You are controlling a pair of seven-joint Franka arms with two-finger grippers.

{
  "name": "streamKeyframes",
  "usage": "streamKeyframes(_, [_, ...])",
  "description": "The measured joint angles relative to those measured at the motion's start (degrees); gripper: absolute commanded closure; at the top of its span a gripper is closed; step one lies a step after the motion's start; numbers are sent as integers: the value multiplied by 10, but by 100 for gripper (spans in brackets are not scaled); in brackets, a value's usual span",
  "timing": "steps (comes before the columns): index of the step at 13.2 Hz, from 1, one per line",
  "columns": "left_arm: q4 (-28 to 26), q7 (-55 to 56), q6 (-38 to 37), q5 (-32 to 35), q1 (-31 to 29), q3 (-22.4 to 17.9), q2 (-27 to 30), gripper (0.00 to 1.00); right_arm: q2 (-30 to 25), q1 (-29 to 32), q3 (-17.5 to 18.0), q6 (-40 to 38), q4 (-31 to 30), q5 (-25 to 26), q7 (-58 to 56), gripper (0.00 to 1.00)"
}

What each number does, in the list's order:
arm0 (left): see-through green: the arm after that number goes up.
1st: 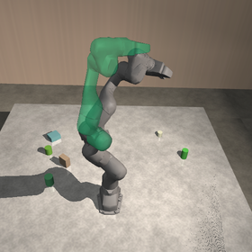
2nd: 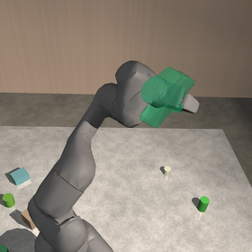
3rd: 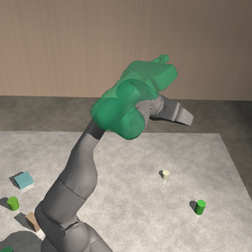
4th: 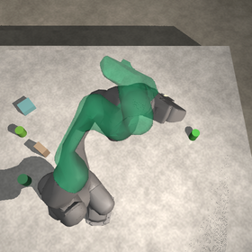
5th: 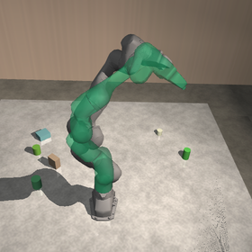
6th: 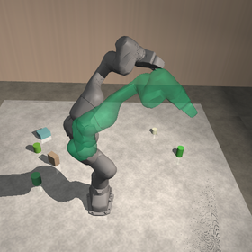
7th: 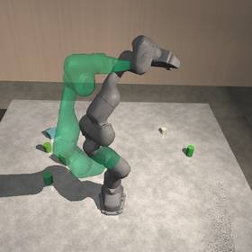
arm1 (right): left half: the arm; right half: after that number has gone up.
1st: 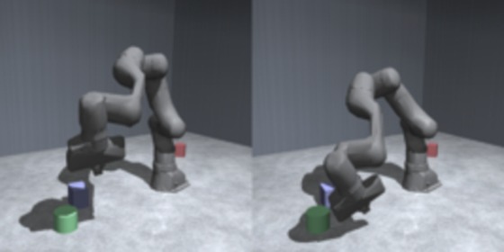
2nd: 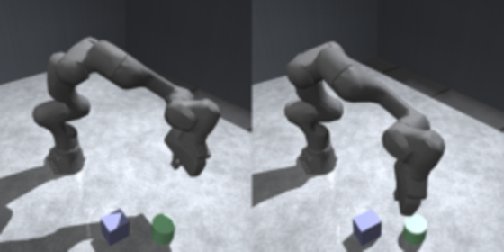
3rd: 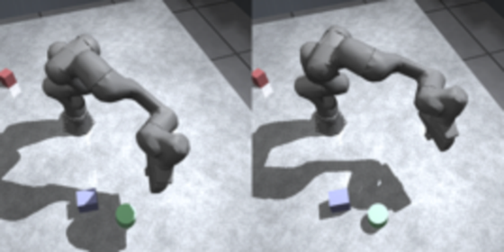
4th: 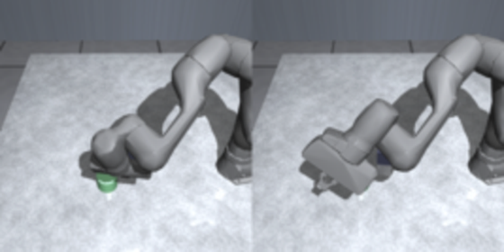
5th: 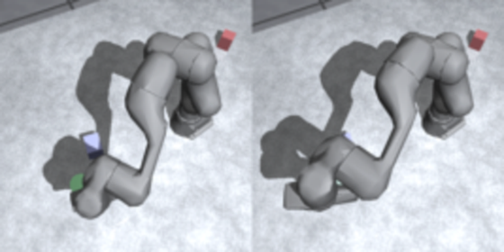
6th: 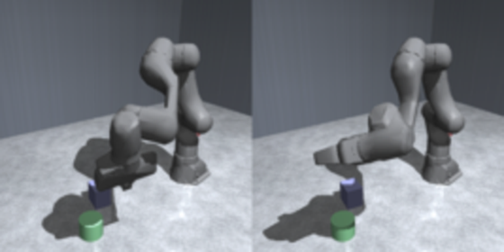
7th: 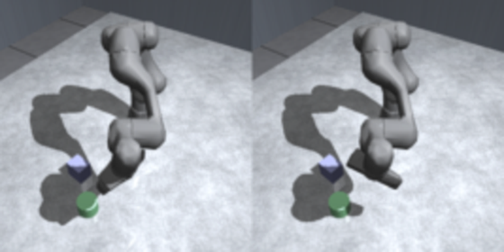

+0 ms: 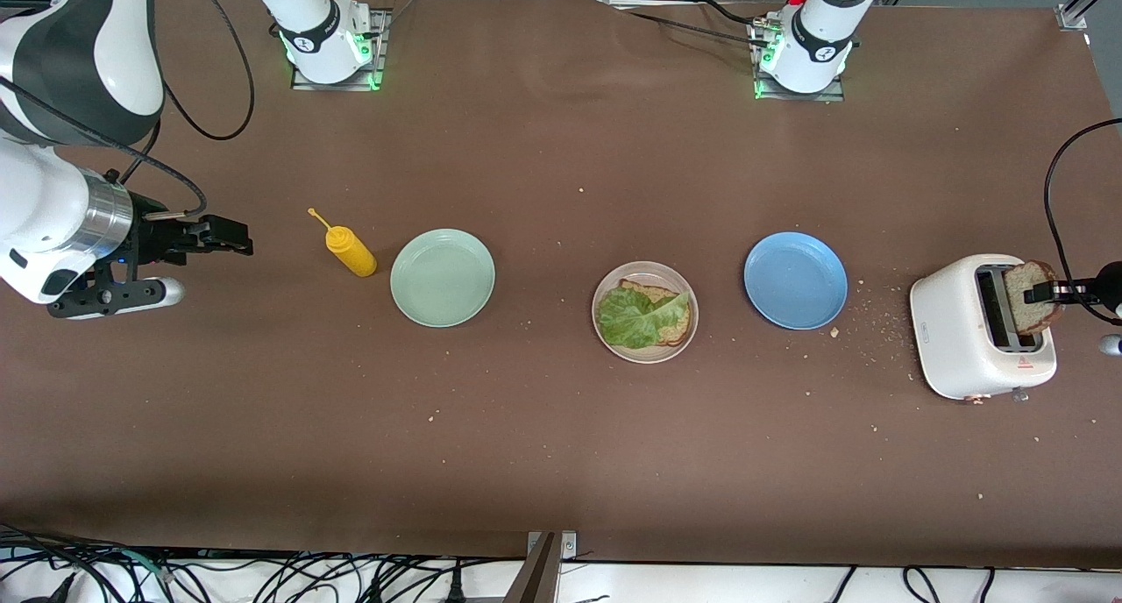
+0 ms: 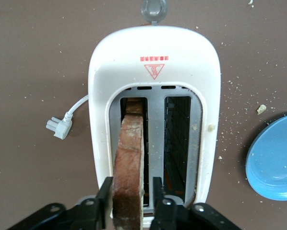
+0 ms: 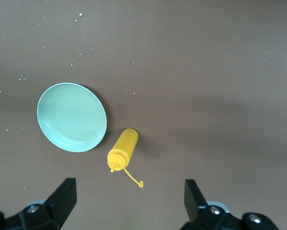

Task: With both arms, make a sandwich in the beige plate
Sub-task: 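Grasp the second bread slice in the toaster with the left gripper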

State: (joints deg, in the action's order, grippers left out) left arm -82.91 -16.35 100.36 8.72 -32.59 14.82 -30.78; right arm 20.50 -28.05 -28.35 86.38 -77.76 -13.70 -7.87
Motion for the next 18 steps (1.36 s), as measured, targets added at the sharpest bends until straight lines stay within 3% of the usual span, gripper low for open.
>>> streamKeyframes(5, [5,0,-1,0,1,8,33,100,0,1,-1,4,-3,0,-1,1])
streamKeyframes(10, [28,-1,-64,0,33,21,106,100,0,6,7,6,-5,4,-8,1])
streamKeyframes(11, [35,-1,-78,0,49,21,116,100,0,25,29,6,-5,14,-9,1])
streamKeyframes(15, [47,1,-127,-12,130,30,126,100,-10,183,230,30,-5,99,-9,1])
streamKeyframes(18, [47,64,-132,-76,200,33,116,100,-25,273,334,32,-7,129,-8,1])
